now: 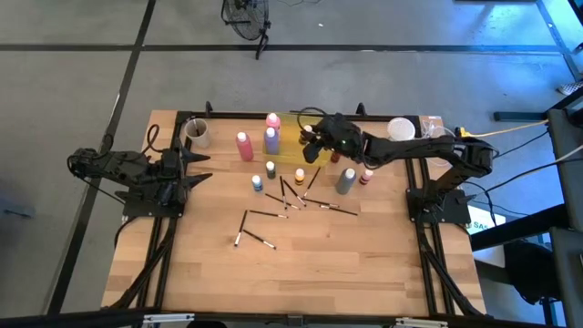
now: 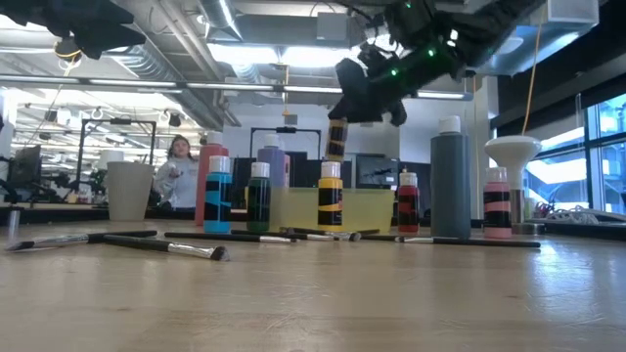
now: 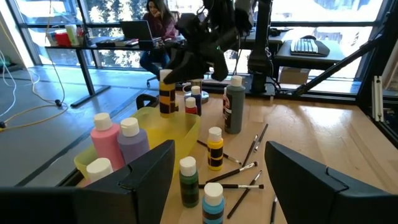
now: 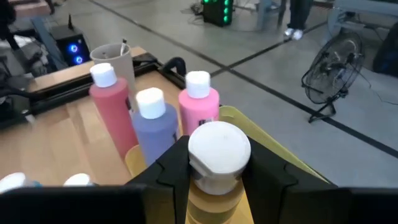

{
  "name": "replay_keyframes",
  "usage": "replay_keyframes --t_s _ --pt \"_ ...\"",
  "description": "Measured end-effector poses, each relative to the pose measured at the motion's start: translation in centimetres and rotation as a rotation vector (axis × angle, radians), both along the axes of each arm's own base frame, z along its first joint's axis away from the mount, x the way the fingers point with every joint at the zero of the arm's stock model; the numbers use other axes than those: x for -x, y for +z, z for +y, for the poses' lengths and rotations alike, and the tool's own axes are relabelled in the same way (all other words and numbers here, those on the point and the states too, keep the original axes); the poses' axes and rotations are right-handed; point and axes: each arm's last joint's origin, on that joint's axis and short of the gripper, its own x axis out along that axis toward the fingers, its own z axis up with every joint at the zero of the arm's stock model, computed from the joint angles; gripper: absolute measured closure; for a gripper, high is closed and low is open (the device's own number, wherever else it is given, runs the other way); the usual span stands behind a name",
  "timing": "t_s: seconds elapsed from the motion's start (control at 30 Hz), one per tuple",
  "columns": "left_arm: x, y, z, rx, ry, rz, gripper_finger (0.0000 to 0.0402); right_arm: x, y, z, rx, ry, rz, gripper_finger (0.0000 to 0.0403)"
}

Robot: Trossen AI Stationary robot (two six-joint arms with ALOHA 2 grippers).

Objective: Pick & Place Paint Supplies
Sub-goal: Put the small dark yellow paint bottle into the yellow bin

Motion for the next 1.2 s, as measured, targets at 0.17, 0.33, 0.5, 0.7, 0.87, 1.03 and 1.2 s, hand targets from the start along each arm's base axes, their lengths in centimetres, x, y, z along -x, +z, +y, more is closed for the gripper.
replay_keyframes --t_s 0.17,0.33,0.5,0.7,0.87,1.03,1.2 --pt "0.0 0.0 0.0 0.0 0.0 0.0 0.0155 0.8 -1.4 0.1 0.03 -0.011 -0.041 0.0288" --pt "0.0 0.0 0.0 0.0 0.001 -0.001 0.0155 0.7 -3.0 -0.1 0.012 -0.022 -0.046 0.0288" --pt "0.0 0.0 0.0 0.0 0.0 0.0 0.0155 0.1 -4.9 -0.4 0.002 -0.024 -0.016 0.0288" --pt "0.0 0.0 0.0 0.0 0.0 0.0 0.0155 0.1 -5.7 -1.0 -0.018 -0.045 -0.001 0.0288" --pt "0.0 0.0 0.0 0.0 0.0 0.0 0.0155 0.2 -5.7 -1.6 -0.031 -0.016 -0.002 0.0288" --pt "0.0 0.0 0.0 0.0 0.0 0.0 0.0155 0.0 -5.1 -2.6 -0.043 0.035 0.015 0.0288" --pt "0.0 0.0 0.0 0.0 0.0 0.0 0.0155 -0.2 -4.6 -3.4 -0.029 0.102 0.065 0.0288"
